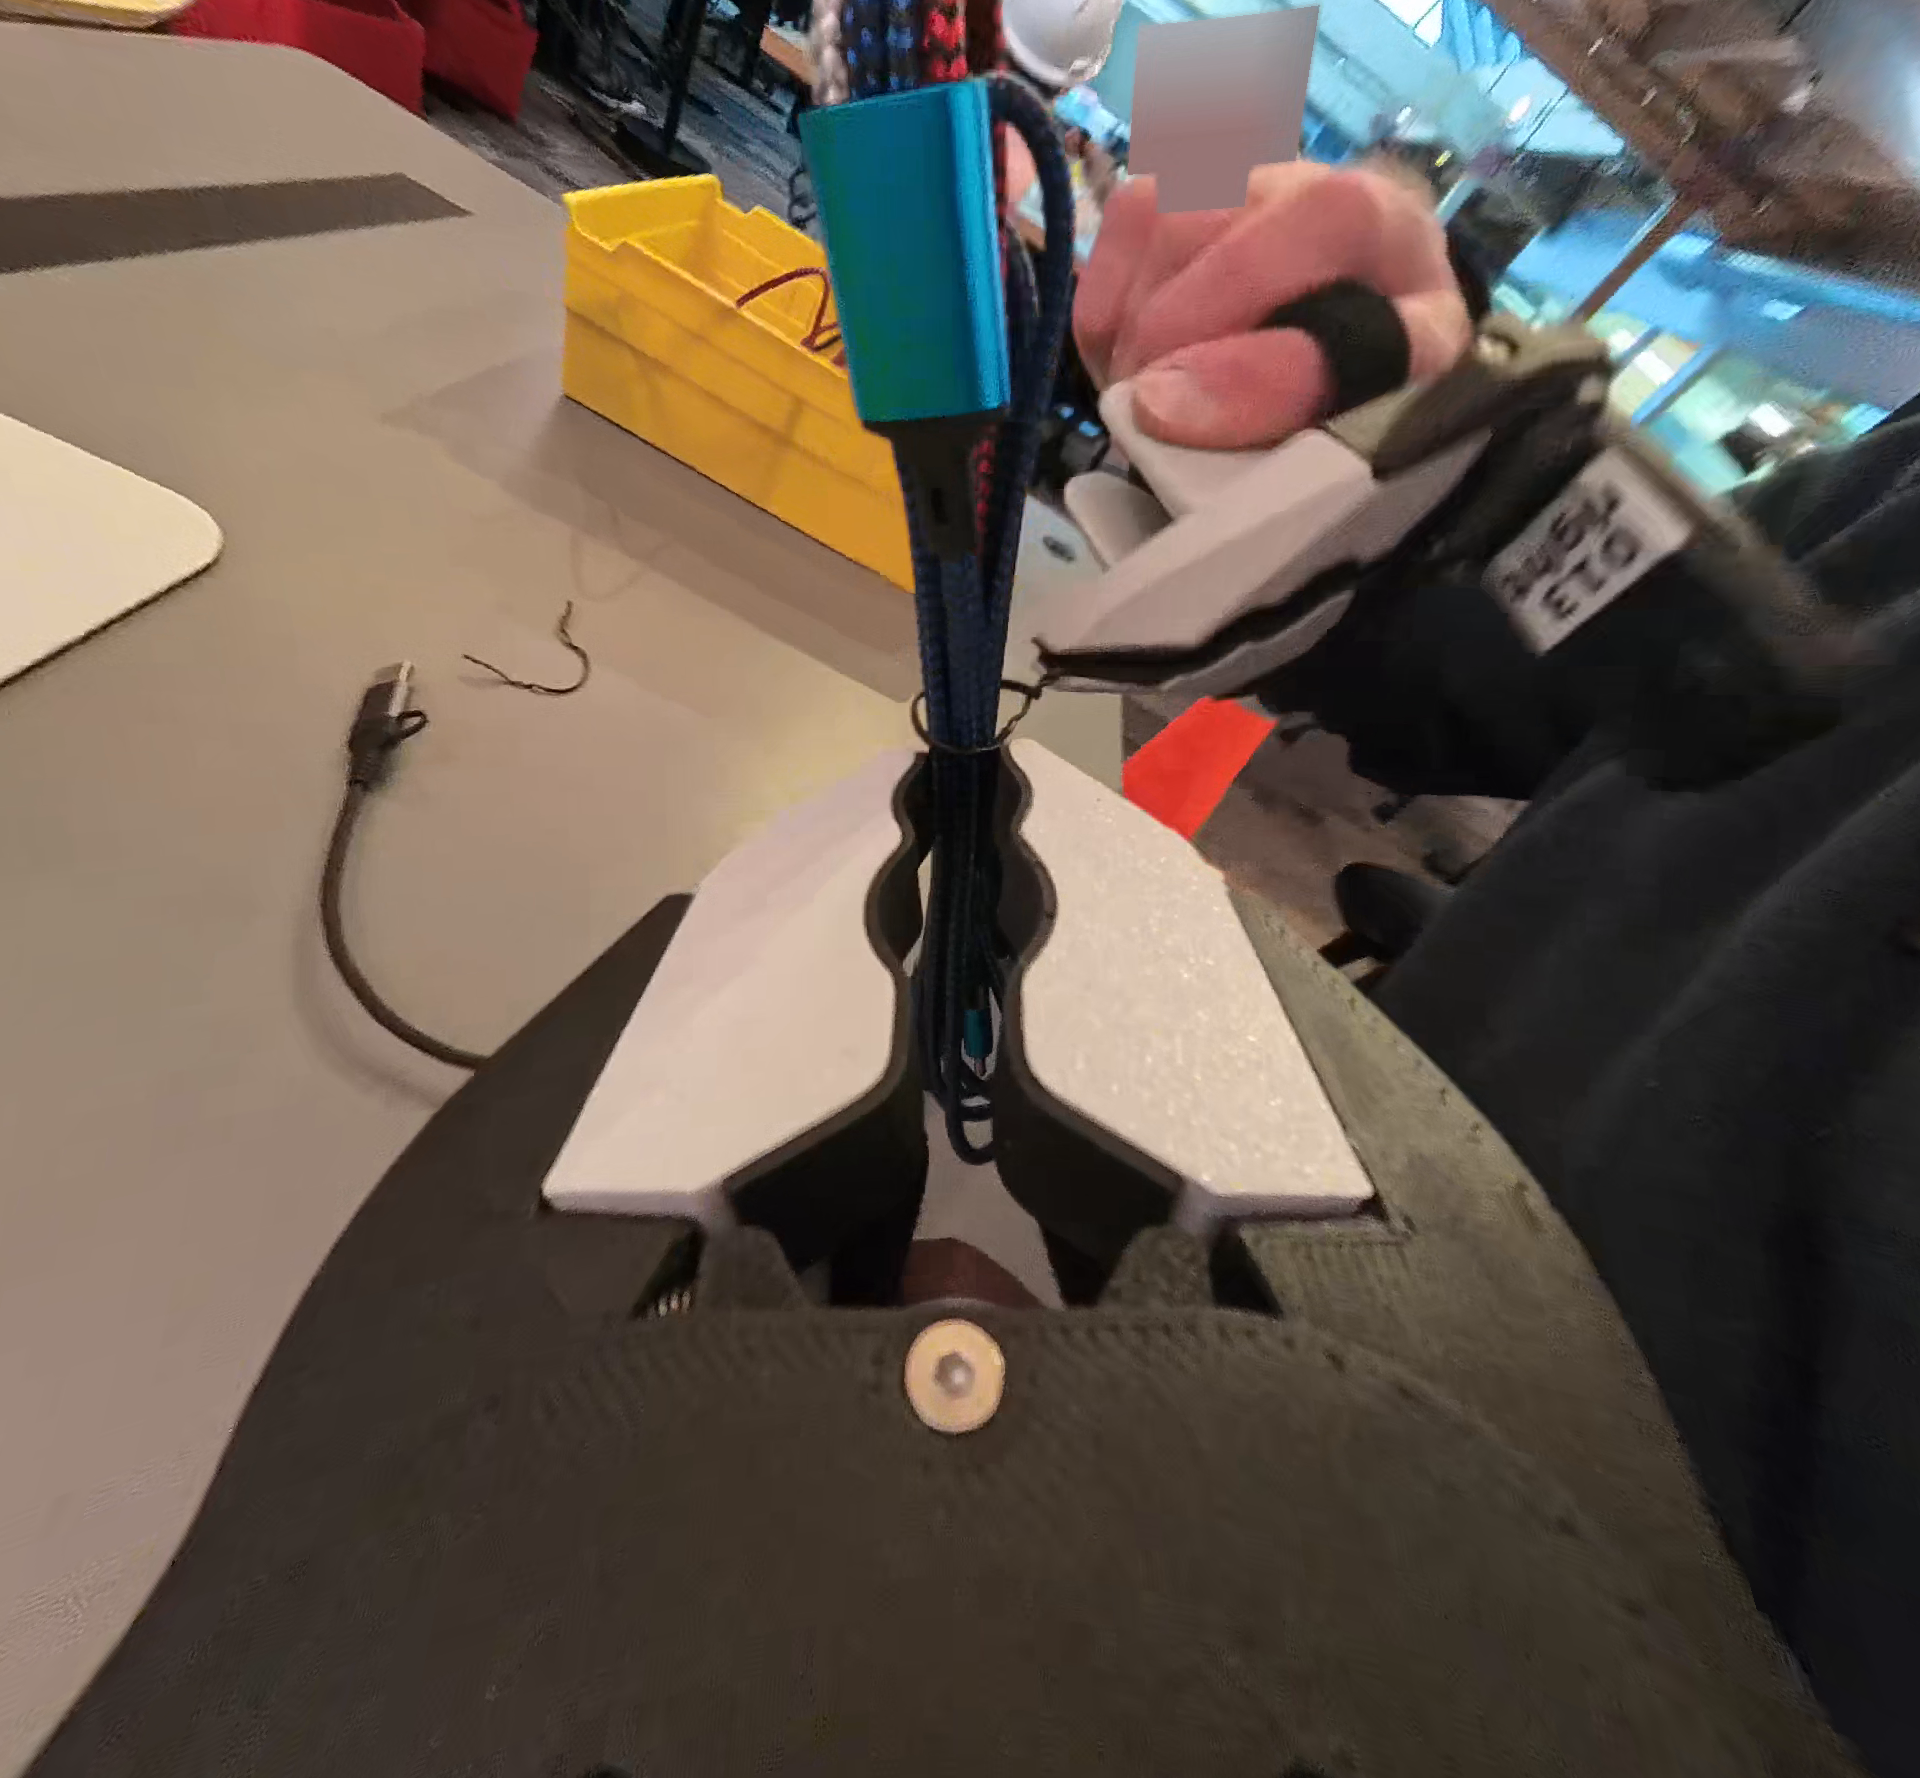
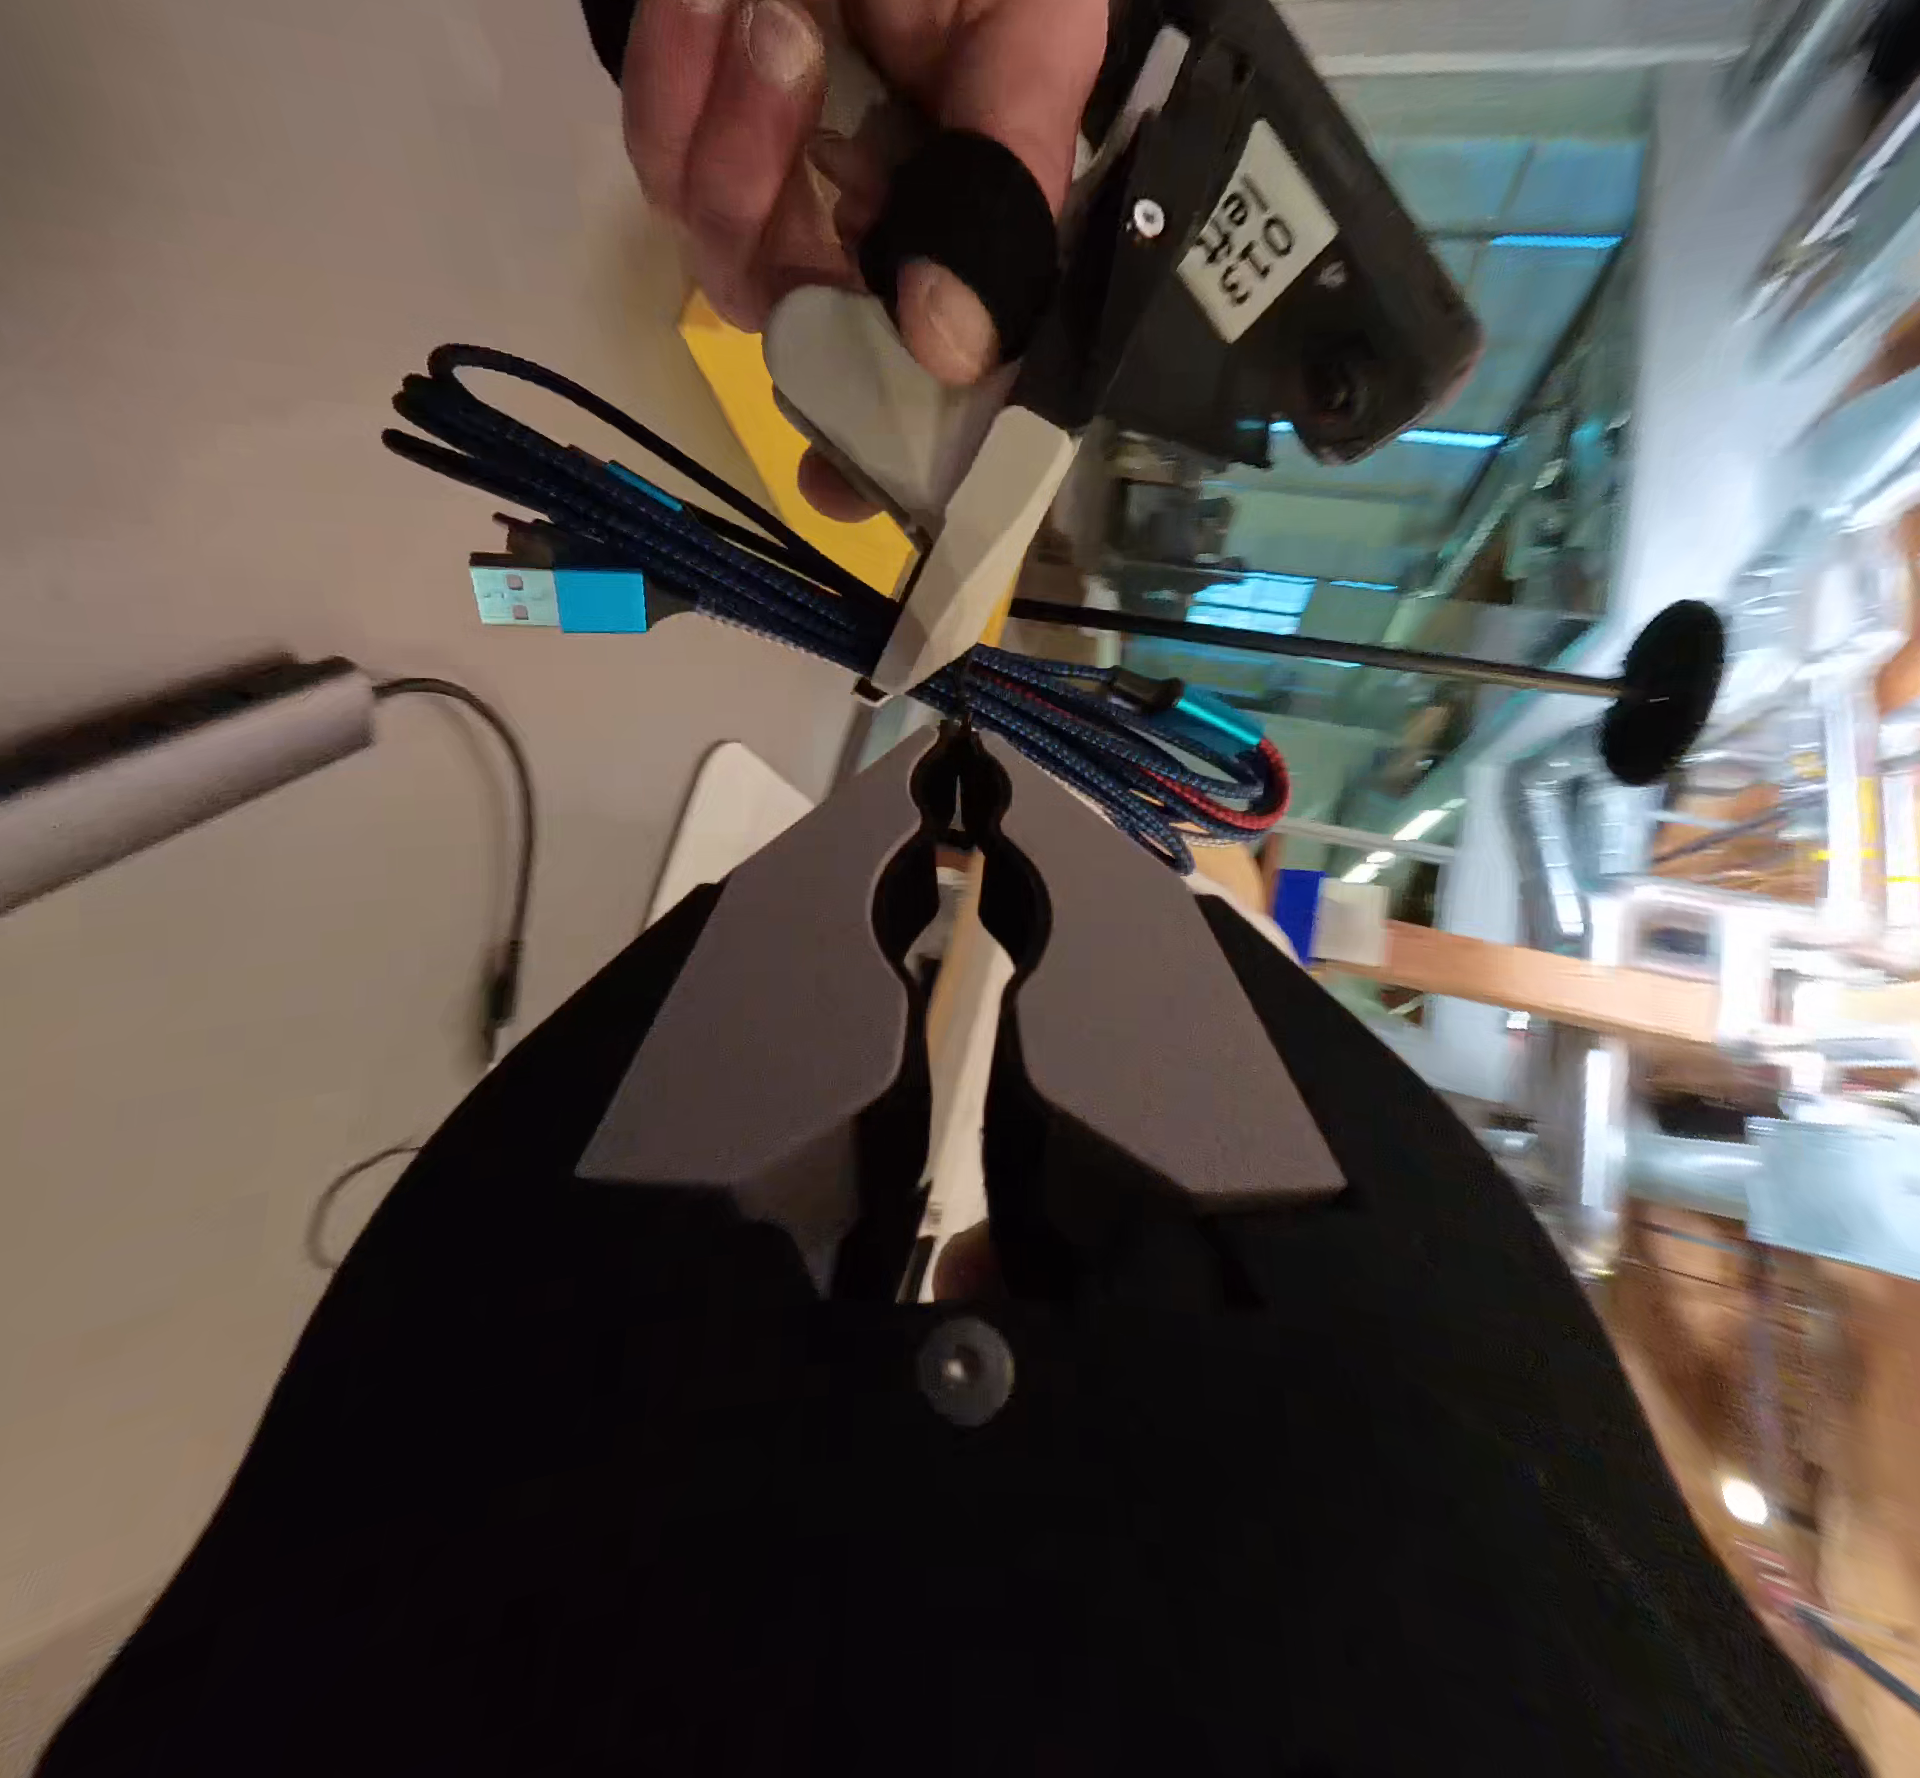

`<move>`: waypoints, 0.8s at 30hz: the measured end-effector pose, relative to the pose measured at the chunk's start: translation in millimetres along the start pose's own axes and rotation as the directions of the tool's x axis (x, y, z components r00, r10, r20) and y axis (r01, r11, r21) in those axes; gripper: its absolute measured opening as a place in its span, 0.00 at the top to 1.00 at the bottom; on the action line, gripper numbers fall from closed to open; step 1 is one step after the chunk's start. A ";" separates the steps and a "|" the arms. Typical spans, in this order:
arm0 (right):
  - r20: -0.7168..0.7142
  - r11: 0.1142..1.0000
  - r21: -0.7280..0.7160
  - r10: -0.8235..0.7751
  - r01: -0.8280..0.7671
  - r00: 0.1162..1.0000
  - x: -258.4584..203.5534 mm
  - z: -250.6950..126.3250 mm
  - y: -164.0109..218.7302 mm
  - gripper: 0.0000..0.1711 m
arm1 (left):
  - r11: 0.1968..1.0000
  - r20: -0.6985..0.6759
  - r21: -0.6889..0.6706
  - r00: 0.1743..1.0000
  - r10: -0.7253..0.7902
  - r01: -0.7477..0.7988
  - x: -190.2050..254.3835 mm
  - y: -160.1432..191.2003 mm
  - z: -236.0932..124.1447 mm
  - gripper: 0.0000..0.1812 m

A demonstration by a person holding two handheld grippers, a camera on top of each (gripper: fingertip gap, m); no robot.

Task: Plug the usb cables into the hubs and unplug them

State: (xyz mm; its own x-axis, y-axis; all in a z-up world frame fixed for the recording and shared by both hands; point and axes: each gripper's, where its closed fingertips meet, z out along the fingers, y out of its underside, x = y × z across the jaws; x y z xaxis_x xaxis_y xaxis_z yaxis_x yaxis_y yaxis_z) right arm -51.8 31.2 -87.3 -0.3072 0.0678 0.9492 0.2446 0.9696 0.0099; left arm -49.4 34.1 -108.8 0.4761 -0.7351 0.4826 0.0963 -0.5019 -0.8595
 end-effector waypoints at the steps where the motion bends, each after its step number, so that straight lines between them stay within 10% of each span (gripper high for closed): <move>1: -0.031 0.999 -0.003 -0.032 0.031 0.999 2.9 0.1 -1.5 1.00 | 1.000 -0.017 0.027 1.000 -0.009 0.010 1.6 -3.5 -1.4 0.94; 5: 0.043 0.902 0.024 0.430 -0.431 0.902 -1.4 4.7 17.0 0.88 | 0.989 0.101 0.016 0.984 0.145 -0.147 -3.1 -8.0 -5.0 0.94; 10: 0.290 0.396 0.164 0.856 -0.903 0.428 2.9 -6.0 8.8 0.87 | 0.950 0.200 -0.025 0.929 0.310 -0.312 -2.1 -16.6 -8.0 0.95; 17: 0.002 0.834 0.165 0.534 -0.527 0.846 5.0 -2.8 1.1 0.99 | 0.971 0.167 -0.032 0.956 0.240 -0.238 1.3 -11.7 -2.0 0.94; 24: -0.084 0.966 0.060 0.256 -0.252 0.963 2.5 2.3 4.6 1.00 | 0.988 0.113 -0.003 0.982 0.153 -0.153 5.0 -11.2 0.1 0.95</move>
State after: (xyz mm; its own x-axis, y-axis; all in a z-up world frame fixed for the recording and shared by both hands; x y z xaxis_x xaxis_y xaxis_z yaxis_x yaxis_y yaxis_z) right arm -53.5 36.4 -85.6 -0.1558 0.2937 0.9431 0.2587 0.9336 -0.2480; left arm -48.0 36.1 -96.8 0.5812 -0.7467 0.3234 0.0196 -0.3845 -0.9229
